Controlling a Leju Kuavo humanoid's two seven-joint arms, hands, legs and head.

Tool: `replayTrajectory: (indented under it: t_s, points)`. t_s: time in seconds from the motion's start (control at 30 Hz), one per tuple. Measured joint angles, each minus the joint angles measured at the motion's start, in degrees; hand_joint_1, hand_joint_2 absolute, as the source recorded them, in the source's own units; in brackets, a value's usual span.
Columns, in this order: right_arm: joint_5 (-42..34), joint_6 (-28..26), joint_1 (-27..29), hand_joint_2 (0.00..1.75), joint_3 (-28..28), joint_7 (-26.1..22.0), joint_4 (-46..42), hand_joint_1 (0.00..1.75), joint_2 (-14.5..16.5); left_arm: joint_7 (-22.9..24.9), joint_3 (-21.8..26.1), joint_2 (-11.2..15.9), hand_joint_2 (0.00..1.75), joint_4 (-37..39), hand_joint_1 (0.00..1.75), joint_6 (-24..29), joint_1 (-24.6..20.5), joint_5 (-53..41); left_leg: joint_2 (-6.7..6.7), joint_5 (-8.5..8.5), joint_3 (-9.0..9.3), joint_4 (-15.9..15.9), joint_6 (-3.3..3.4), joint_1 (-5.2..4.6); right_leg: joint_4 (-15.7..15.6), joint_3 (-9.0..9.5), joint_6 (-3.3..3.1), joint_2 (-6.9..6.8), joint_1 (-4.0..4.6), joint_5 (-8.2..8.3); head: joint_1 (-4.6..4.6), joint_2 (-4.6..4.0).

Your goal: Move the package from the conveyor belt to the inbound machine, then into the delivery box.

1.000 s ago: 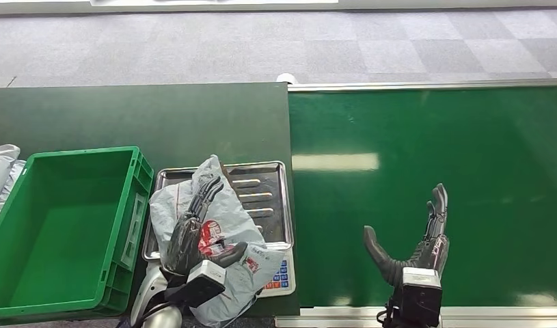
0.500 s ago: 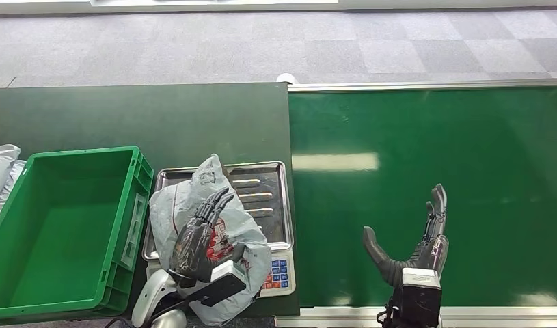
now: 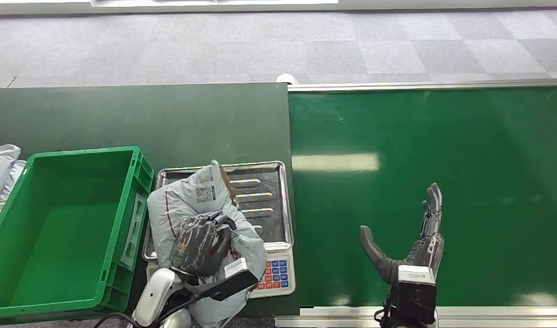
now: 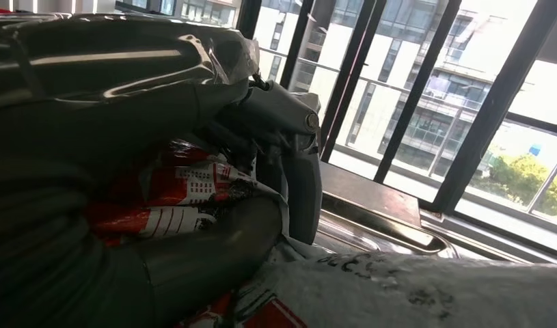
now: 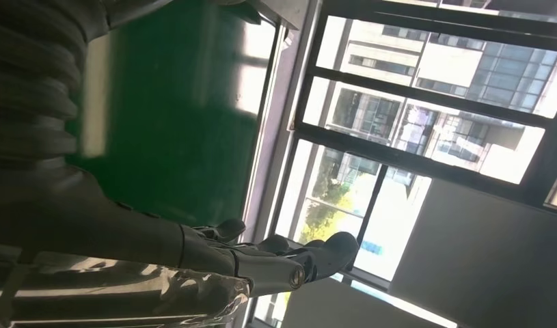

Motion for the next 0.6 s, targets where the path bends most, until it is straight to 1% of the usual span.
replayTrajectory:
  t_s: [0.1, 0.17, 0.23, 0.37, 0.43, 0.5, 0.6]
  points:
    - [0.0, 0.0, 0.0, 1.75, 0.0, 0.0, 0.1, 0.00, 0.1, -0.6, 0.0, 0.0, 1.75, 0.1, 1.75, 0.7, -0.1, 0.8, 0.00, 0.00, 0.00, 0.0, 0.00, 0.00, 0.0, 0.01, 0.00, 0.00, 0.00, 0.00, 0.01, 0.00]
    - [0.0, -0.1, 0.0, 1.75, 0.0, 0.0, 0.2, 0.00, 0.1, -2.5, 0.3, -0.1, 1.75, 0.1, 1.75, 1.8, 0.0, 3.8, 0.01, 0.00, 0.00, 0.0, 0.00, 0.00, 0.0, 0.00, 0.00, 0.00, 0.00, 0.00, 0.01, 0.00]
    - [0.0, -0.2, 0.0, 1.75, 0.0, 0.0, 0.3, 0.00, 0.1, -5.6, 0.9, -0.2, 1.75, -0.3, 1.75, 2.2, 0.4, 10.6, 0.01, 0.00, 0.00, 0.0, 0.00, 0.00, 0.0, -0.01, 0.00, 0.00, 0.00, 0.00, 0.01, 0.00]
    - [-0.9, -1.0, -0.2, 1.75, 0.0, -0.1, 1.0, 0.00, 0.1, -13.7, 2.8, -0.3, 1.75, -4.2, 1.75, 0.9, 2.0, 28.8, 0.01, 0.00, -0.04, 0.0, 0.00, 0.00, 0.0, -0.05, 0.00, 0.00, 0.00, 0.00, 0.00, 0.00]
    - [-1.5, -1.6, -0.3, 1.75, 0.0, -0.3, 1.5, 0.00, 0.1, -16.4, 3.8, -0.2, 1.75, -7.3, 1.75, 1.8, 2.7, 33.7, 0.00, 0.00, -0.06, 0.0, 0.00, 0.00, 0.0, -0.06, -0.01, 0.00, 0.01, -0.01, 0.00, 0.00]
    - [-1.9, -2.0, -0.3, 1.75, 0.0, -0.5, 1.8, 0.00, 0.1, -17.7, 4.6, 0.0, 1.75, -10.1, 1.75, 3.3, 3.1, 35.3, 0.00, 0.00, -0.06, 0.0, 0.00, 0.00, 0.0, -0.06, -0.01, 0.00, 0.01, -0.02, 0.00, 0.00]
    - [-2.1, -2.3, -0.3, 1.75, 0.0, -0.7, 2.2, 0.00, 0.1, -18.0, 5.7, 0.4, 1.75, -13.4, 1.75, 4.8, 3.5, 35.4, 0.00, 0.00, -0.06, 0.0, 0.00, 0.00, 0.0, -0.06, -0.01, 0.00, 0.01, -0.02, 0.01, 0.00]
